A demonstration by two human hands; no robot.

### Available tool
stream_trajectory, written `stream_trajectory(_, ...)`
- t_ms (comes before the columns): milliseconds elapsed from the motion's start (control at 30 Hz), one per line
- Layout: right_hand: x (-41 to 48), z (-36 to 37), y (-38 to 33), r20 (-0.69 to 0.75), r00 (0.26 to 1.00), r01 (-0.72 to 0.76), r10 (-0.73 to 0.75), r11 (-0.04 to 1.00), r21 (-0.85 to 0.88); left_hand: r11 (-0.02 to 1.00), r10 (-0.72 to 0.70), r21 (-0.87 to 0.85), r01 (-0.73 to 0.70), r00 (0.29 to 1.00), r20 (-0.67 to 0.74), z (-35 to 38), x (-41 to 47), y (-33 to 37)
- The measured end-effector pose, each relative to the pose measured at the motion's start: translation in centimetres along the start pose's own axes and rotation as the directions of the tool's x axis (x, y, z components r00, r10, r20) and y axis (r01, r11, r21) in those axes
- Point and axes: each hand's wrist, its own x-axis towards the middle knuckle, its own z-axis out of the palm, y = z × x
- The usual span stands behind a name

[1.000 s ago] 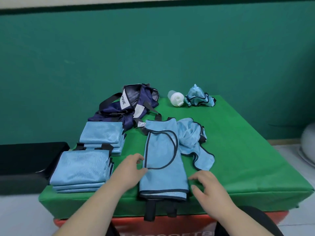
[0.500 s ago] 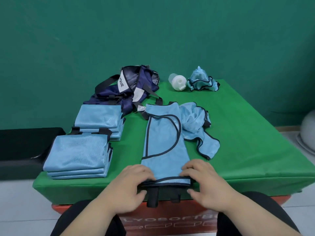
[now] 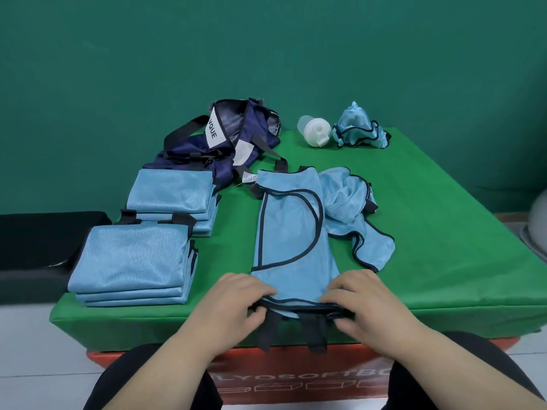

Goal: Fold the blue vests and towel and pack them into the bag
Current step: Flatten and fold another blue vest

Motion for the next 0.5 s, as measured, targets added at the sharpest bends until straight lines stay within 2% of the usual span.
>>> stream_trajectory(100,0.5,-0.6,-0.5,-0.032,0.997,-0.066,0.069,0.994,0.090,0.990,-0.120,-0.079,0.118,0.993,-0.020,-0.1,-0.1,0.7)
stream_trajectory(233,0.0,-1.6,-1.4,-0.069,0.957,-0.249,0.281,0.921,0.300,0.920,-0.278,-0.286,0.269,0.961,0.011,-0.4,-0.4,1.6)
stream_trajectory(300,-0.6,-1.8,-1.9,-0.064,0.939,-0.288,0.337,0.877,0.385,0.879,-0.312,-0.374,0.294,0.950,0.014,-0.6,-0.6,2.2)
stream_trajectory(400,-1.1,-2.3,-2.5,-0.032,0.924,-0.328,0.382,0.831,0.450,0.851,-0.323,-0.442,0.284,0.946,-0.013,-0.8,-1.0,3.0)
stream_trajectory(500,-1.3,-2.9,-3.1,-0.060,0.908,-0.325,0.414,0.791,0.519,0.823,-0.363,-0.483,0.301,0.931,-0.039,-1.0,-1.4,3.7)
